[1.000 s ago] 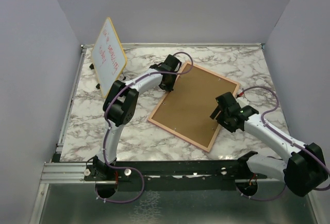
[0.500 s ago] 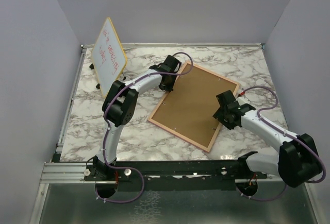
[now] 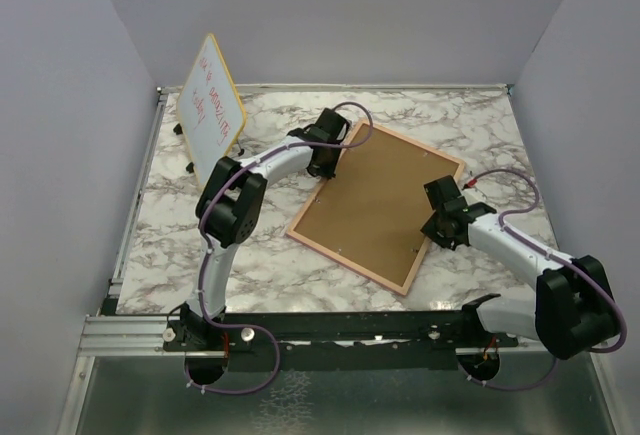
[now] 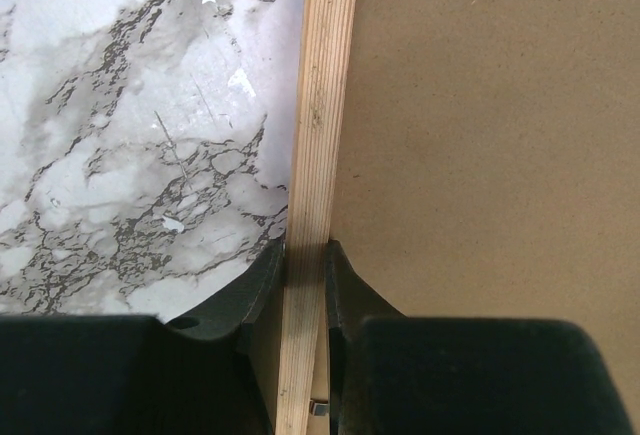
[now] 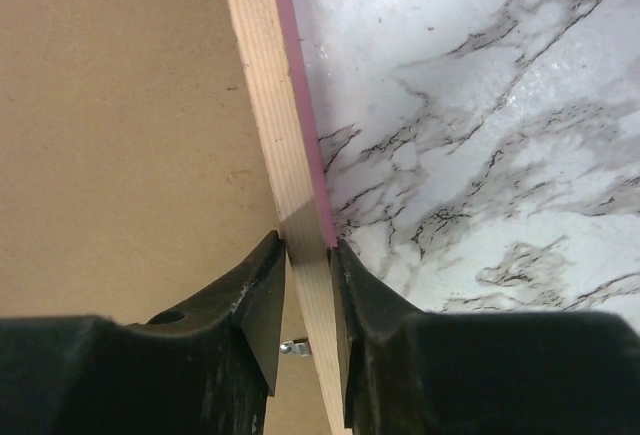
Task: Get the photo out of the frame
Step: Adjust the photo frame at the center of the board.
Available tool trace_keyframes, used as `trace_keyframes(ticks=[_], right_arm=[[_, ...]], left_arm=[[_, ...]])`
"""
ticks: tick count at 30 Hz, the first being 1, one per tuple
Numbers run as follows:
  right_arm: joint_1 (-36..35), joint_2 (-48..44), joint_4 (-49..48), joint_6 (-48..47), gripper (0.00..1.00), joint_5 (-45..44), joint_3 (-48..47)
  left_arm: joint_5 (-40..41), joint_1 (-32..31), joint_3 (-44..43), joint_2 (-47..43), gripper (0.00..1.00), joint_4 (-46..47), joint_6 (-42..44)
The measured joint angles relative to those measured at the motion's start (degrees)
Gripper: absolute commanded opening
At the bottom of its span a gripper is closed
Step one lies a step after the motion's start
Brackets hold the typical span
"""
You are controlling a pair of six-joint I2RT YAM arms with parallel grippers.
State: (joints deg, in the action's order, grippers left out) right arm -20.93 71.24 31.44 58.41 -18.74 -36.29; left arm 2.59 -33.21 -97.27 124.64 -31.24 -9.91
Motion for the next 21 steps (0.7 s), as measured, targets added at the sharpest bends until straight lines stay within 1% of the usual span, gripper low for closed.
trace_keyframes(ticks=[3,5,8,9,10,15,17,19,21], right_arm=[[0.2,0.0,-0.8,0.1,0.28,0.2,1.0],[0.2,0.0,-1.4,0.0,0.21,0.4,1.5],[0.2,-0.1,-1.8,-0.9,0.19,0.7,1.7],[0.2,-0.2,-2.0,-1.6,0.14,1.2,1.7],[0.2,-0.3,-2.2,-2.9,0.12,1.7,1.7],[0.2,-0.7,-2.6,-9.3,0.12,5.9,1.7],[0.3,-0.7,-3.3,-11.8,0.10,7.6,1.6],[0.3,-0.4,-3.5,-14.0,0.06,9.3,1.3],[0.3,0.8,-3.2,-16.0,0.06,10.7,-0.2]], left_arm=[[0.0,0.1,2.4,-1.2,0.08,2.0,-0.4],[0.0,0.2,4.2,-2.4,0.08,2.8,-0.8],[0.0,0.2,5.9,-3.4,0.06,3.6,-1.3],[0.0,0.2,6.5,-3.7,0.06,4.0,-1.5],[0.1,0.2,7.1,-4.1,0.06,4.2,-1.6],[0.7,0.2,11.1,-6.8,0.06,5.2,-3.1],[1.5,0.3,13.8,-8.7,0.06,5.4,-4.0],[2.0,0.5,16.5,-10.5,0.04,6.0,-4.8],[3.2,0.7,20.2,-13.1,0.04,6.9,-6.4]])
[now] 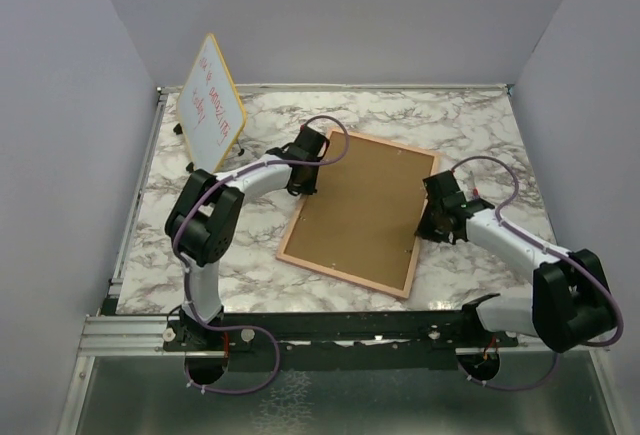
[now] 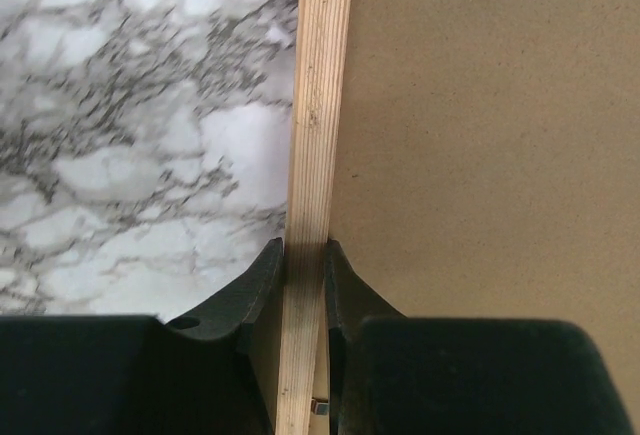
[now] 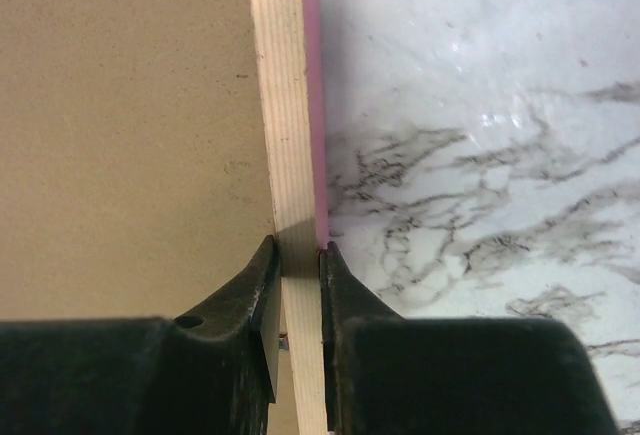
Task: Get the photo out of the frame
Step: Adjust the photo frame at the center of the board.
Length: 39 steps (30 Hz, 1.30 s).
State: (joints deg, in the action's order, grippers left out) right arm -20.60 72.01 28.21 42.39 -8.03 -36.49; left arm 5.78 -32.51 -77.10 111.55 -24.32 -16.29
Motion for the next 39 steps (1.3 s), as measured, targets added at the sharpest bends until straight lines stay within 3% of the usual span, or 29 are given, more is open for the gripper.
trace_keyframes(ticks=[16,32,36,39], right_arm=[[0.1,9.3,-2.6,-8.7,0.08,5.1,-7.4],[0.1,13.0,-3.7,-10.2,0.16,7.7,-9.2],[0.1,13.0,-3.7,-9.3,0.23,7.7,-9.2],[0.1,12.8,-4.0,-8.7,0.25,7.8,-8.9]], left_arm=[[6.2,0.6,18.2,-13.6,0.04,4.7,-9.0],[7.6,0.0,24.1,-18.8,0.06,5.0,-10.9],[7.9,-0.1,24.5,-18.9,0.13,5.4,-10.9],[7.8,-0.1,25.0,-19.3,0.27,5.7,-10.9]])
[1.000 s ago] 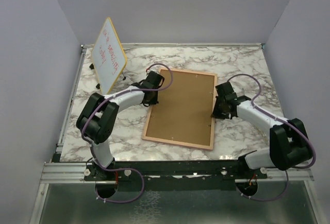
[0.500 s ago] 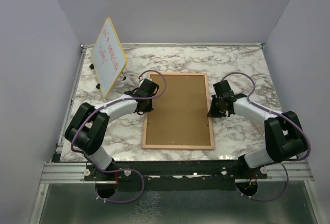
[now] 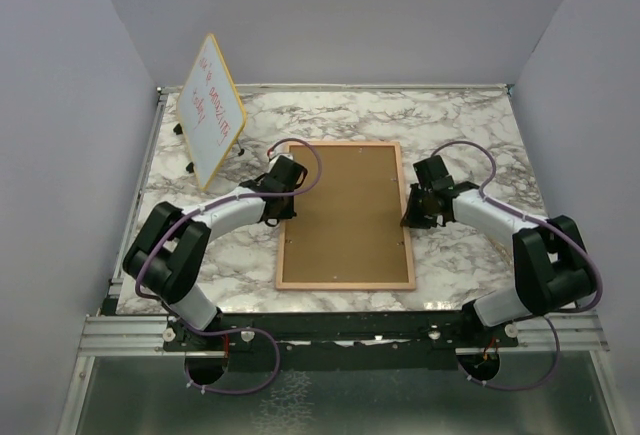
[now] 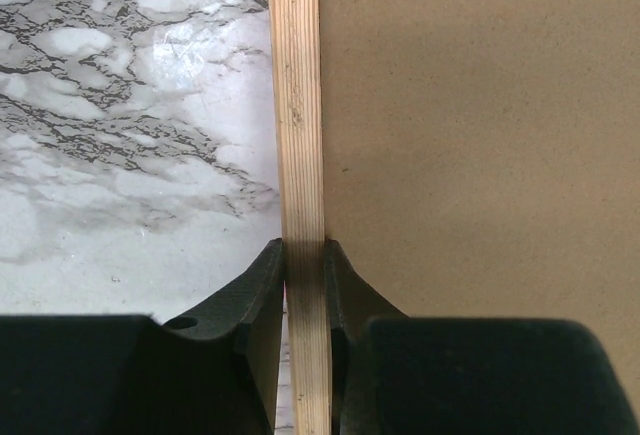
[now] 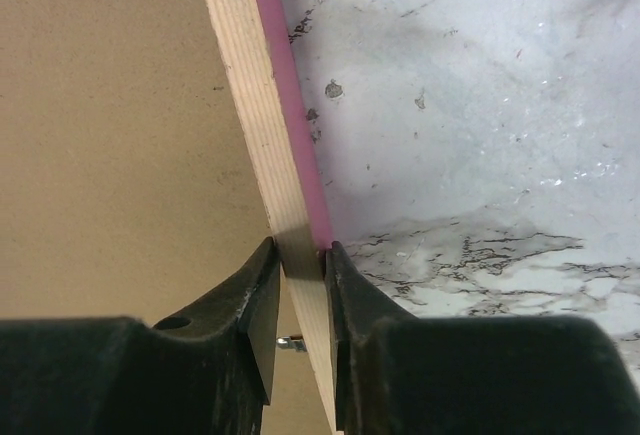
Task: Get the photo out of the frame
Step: Adjust the photo frame at the center of the board.
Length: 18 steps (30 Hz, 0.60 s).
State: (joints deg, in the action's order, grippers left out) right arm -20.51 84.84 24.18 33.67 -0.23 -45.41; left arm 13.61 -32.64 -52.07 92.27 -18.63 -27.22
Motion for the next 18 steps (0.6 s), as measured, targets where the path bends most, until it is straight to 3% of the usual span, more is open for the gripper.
trace_keyframes(ticks=[3,10,18], right_arm=[[0.0,-0.5,-0.2,0.4,0.36,0.2,0.3],[0.0,-3.8,-0.9,1.6,0.45,1.5,0.4],[-0.1,-4.6,-0.9,3.2,0.47,1.5,0.6]], left_arm=[[-0.5,0.0,1.4,-0.9,0.32,1.2,0.1],[-2.0,-0.7,1.9,-1.4,0.57,1.7,0.5],[-3.6,-1.1,2.0,-4.3,0.68,1.6,0.2]])
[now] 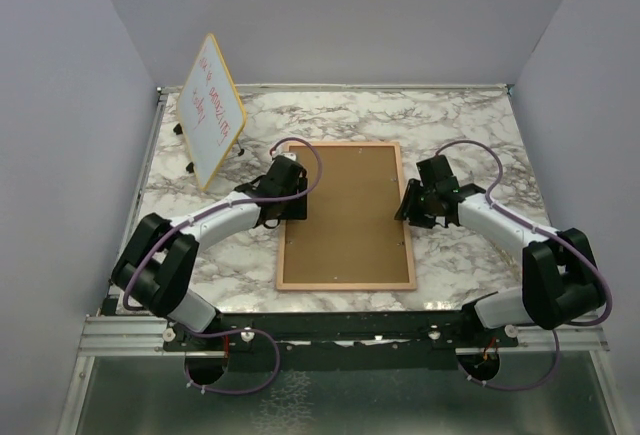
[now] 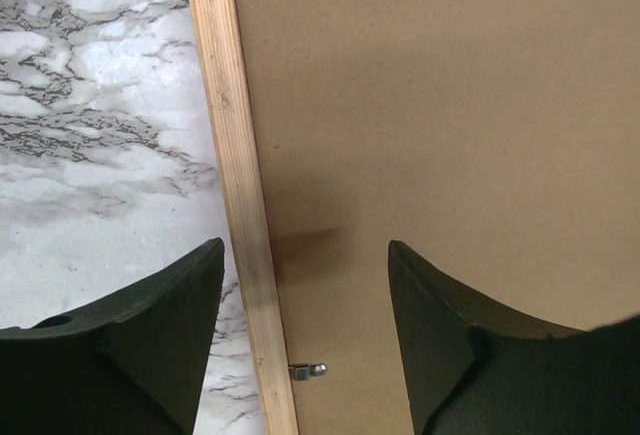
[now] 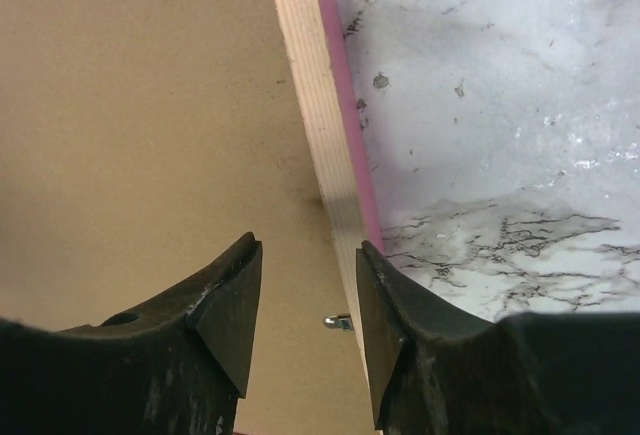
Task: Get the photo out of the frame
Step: Adjust the photo frame at the center of the board, then pick up the screwdriver from the center of the board.
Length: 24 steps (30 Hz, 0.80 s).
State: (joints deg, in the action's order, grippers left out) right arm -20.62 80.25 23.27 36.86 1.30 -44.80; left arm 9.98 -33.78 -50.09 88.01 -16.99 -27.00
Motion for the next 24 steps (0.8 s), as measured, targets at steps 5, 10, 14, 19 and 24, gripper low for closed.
trace_keyframes(ticks=[5,10,14,19,24], right_arm=[[0.0,-0.1,0.2,1.1,0.43,-0.1,1.4],[0.0,-0.3,0.1,2.2,0.35,-0.4,1.8],[0.1,-0.4,-0.2,2.6,0.31,-0.7,2.4],[0.1,-1.4,-0.7,2.8,0.26,-1.0,3.5],[0.0,-2.5,-0.9,2.7,0.29,-1.0,4.6]], left_arm=[[-1.5,0.0,0.1,-3.6,0.70,-0.4,-0.1],[-2.7,0.0,0.0,-7.2,0.73,-3.7,0.7],[-4.0,0.0,0.0,-9.6,0.78,-6.1,1.6],[-4.3,0.0,0.0,-14.1,0.82,-8.3,2.7],[-4.3,0.0,-0.1,-17.1,0.92,-10.8,4.0]])
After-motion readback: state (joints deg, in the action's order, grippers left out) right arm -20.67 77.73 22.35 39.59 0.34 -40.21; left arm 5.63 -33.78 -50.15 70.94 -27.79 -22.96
